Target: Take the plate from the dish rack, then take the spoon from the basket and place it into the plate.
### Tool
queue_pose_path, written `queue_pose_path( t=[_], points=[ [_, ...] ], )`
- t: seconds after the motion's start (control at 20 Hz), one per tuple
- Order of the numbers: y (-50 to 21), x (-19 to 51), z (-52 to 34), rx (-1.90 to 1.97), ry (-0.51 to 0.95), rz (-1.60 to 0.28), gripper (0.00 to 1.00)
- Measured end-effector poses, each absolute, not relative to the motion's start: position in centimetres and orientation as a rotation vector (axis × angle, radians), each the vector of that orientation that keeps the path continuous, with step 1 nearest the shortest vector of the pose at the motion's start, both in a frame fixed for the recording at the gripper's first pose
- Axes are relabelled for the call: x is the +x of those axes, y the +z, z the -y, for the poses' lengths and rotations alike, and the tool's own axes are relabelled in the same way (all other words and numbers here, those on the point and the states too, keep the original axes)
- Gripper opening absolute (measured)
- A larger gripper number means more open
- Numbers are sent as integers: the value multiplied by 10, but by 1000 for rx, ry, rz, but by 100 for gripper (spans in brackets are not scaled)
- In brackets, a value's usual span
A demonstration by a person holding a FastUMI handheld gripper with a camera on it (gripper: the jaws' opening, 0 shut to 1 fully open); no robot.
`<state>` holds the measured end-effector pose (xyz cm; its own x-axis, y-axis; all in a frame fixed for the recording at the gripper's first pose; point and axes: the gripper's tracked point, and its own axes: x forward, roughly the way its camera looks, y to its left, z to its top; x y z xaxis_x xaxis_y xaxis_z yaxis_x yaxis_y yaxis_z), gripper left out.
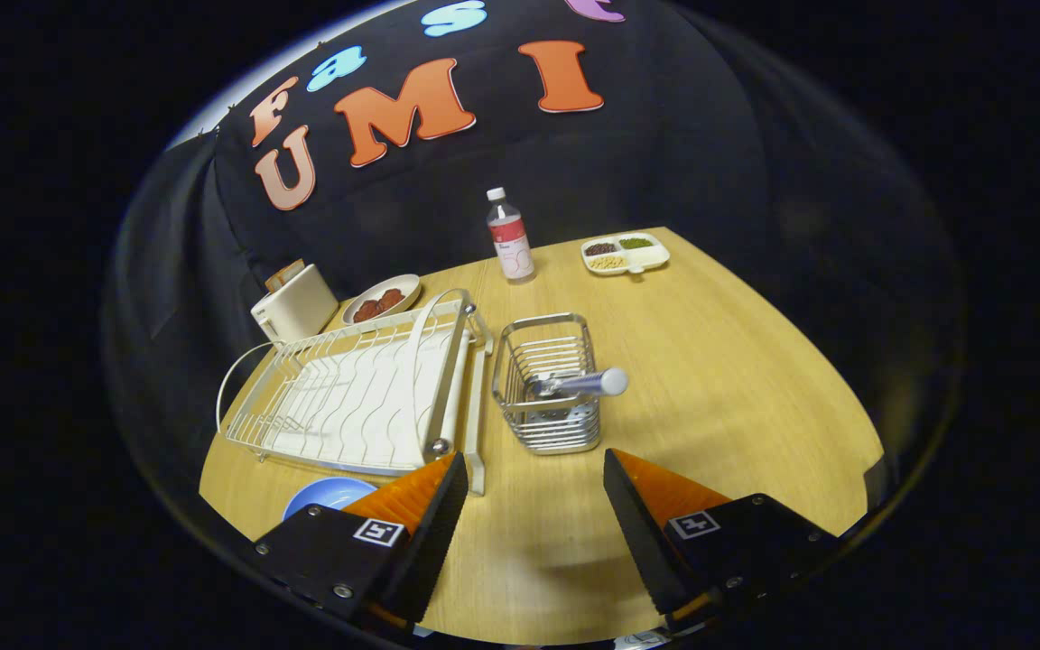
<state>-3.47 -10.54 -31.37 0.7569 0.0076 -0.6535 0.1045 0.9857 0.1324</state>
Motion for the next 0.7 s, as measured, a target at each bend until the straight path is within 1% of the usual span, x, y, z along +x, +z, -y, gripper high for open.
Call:
queue_pose_path(
  t=[0.1,0.2,0.25,0.3,0.35,0.55,0.6,0.7],
  points=[
    [-314,-29,116,94,-46,-705,90],
    [-309,-15,120,79,-41,-670,84],
    [-310,-12,117,91,-28,-666,77],
    [-311,-9,115,96,-28,-664,74],
    [-313,-5,115,92,-30,-656,64],
    [-306,8,115,96,-45,-606,37],
    [-306,10,114,101,-45,-598,36],
    [-304,17,112,125,-42,-590,27]
  ],
)
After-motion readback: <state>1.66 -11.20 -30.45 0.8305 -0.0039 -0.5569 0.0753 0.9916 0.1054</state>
